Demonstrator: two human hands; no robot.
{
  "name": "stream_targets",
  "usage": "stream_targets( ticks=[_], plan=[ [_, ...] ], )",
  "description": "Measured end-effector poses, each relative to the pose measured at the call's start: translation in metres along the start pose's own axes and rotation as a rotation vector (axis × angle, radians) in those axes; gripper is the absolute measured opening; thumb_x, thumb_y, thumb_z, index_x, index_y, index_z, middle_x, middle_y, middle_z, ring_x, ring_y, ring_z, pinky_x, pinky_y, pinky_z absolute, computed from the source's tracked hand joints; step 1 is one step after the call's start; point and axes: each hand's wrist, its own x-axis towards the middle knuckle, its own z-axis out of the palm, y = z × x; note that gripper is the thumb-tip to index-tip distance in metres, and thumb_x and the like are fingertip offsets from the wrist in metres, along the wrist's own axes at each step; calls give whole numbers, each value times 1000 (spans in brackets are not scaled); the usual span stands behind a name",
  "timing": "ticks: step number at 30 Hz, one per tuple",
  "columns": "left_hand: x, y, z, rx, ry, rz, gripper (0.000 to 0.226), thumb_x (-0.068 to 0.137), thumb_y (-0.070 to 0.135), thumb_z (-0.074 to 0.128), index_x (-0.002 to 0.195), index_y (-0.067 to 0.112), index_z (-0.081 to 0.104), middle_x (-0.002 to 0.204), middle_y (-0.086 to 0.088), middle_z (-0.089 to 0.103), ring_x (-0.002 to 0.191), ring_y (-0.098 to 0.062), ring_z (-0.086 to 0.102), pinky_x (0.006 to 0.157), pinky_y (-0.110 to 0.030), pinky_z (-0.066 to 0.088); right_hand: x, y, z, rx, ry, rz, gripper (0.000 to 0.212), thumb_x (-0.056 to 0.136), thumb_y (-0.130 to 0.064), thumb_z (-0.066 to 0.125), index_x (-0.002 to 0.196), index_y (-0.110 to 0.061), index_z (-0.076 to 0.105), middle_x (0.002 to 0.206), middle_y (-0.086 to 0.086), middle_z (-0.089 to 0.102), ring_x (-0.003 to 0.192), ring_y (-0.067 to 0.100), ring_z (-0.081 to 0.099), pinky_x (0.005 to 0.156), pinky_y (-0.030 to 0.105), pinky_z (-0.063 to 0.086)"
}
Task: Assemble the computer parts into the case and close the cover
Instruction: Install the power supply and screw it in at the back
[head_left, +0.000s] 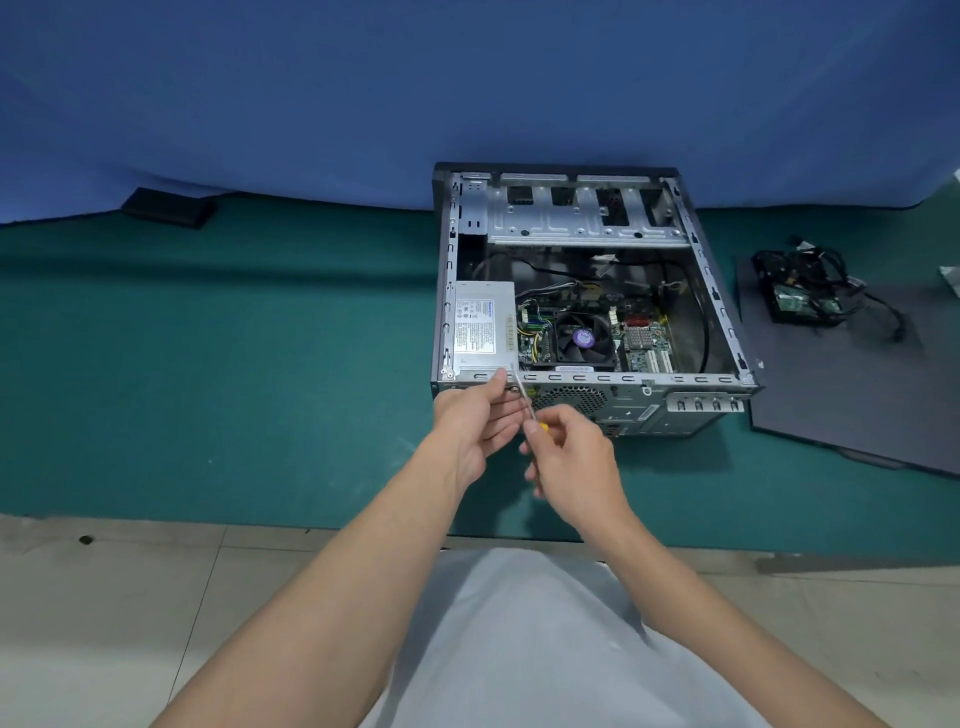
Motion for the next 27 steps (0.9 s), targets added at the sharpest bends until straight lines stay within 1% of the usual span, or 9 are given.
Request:
stream_targets(
  ticks=[2,5,8,13,18,20,22,24,27],
  plan=[
    [-3,2,1,-23,-10,-9,26,91,24,67,90,-3,66,83,-17,74,76,-24,74,66,-31,60,-9,0,1,-14,-24,49,12,97,-23,51,94,-16,61,72,-2,67,49,13,54,56,31,48],
    [-7,4,3,-58,-28,-30,27,92,19,66,93,-7,63,83,-21,73,69,-27,73,56,-31,59,-18,3,3,-100,-24,58,18,98,-24,47,93,-16,62,70,-5,65,56,11,51,62,28,42],
    [-8,5,3,-72,-30,-39,30,92,18,65,99,-11,61,86,-24,72,74,-29,73,59,-34,61,-21,4,3,-84,-24,88,18,99,-23,46,92,-16,62,70,-5,64,54,9,49,60,26,40],
    [-8,3,6,-85,-12,-17,29,92,17,65,97,-11,61,89,-26,71,72,-29,73,58,-34,61,-20,5,4,-84,-16,91,17,98,-24,47,92,-18,61,70,-5,64,51,6,48,54,24,39],
    [-9,4,6,-82,-14,-15,27,92,16,66,94,-10,61,89,-26,71,72,-29,73,59,-34,61,-20,5,4,-96,3,84,14,98,-23,49,91,-19,61,68,-7,63,49,-2,50,44,11,35],
    [-9,4,5,-83,-14,-13,27,91,16,66,94,-10,61,89,-26,71,71,-29,73,57,-34,60,-20,2,6,-130,6,71,13,98,-23,50,94,-19,62,73,-5,64,63,3,55,50,15,35],
    [-8,4,5,-84,-15,-12,27,91,16,66,93,-10,61,88,-26,71,69,-28,73,55,-33,60,-22,1,8,-189,19,30,13,97,-22,50,99,-16,61,81,2,66,79,20,56,64,28,37],
    [-8,4,5,-86,-17,-11,27,91,16,66,93,-10,60,86,-25,71,69,-29,73,55,-32,59,-25,-1,10,-258,51,-30,14,97,-21,50,99,-11,60,83,8,66,78,25,52,64,31,35],
    [-8,4,5,-83,-14,-13,27,91,16,67,93,-10,61,83,-25,72,70,-29,73,56,-33,60,-28,-5,13,-361,82,-89,15,97,-19,49,100,-8,59,86,11,63,76,26,50,64,32,32]
  ],
)
